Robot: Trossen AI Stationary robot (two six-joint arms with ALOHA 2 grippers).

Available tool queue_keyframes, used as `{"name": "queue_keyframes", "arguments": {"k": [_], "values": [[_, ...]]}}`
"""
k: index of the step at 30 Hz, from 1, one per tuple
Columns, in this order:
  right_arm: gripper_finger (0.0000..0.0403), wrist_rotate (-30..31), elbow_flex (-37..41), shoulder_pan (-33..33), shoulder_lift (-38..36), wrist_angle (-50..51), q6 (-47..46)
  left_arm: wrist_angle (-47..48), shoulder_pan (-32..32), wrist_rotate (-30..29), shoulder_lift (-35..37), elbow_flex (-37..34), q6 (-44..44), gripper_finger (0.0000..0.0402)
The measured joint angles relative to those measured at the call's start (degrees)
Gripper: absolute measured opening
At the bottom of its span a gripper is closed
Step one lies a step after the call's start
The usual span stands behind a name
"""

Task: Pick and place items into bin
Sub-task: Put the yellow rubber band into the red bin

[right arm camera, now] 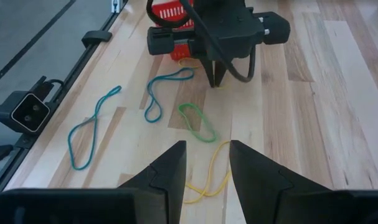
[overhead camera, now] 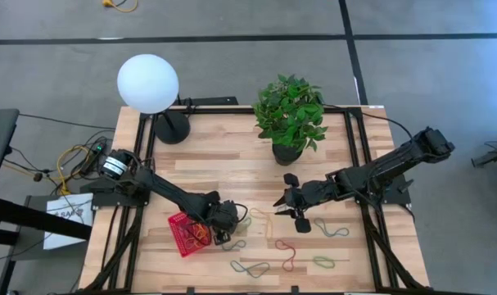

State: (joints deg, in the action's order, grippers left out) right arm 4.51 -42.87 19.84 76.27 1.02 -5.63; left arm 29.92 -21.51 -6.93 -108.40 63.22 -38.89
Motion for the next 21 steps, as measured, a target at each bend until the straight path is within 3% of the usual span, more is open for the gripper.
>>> {"name": "queue_keyframes", "arguments": {"k": [5,11,17,21], "values": [[0.0118,0.0,0.0,0.0,0.02,-0.09,-0.04,6.61,0.03,-4.11,-0.7,6.16,-2.61,0.0007],[0.0118,-0.02,0.0,0.0,0.0,0.11,-1.94,19.48,-1.02,-13.02,4.33,15.73,-5.1,0.0001],[0.0118,-0.02,0.0,0.0,0.0,0.37,-2.33,32.15,-6.99,-24.54,12.41,23.8,-11.93,0.0],[0.0118,-0.02,0.0,0.0,0.01,0.39,-4.48,35.11,-12.76,-29.23,16.13,25.12,-18.69,0.0]]}}
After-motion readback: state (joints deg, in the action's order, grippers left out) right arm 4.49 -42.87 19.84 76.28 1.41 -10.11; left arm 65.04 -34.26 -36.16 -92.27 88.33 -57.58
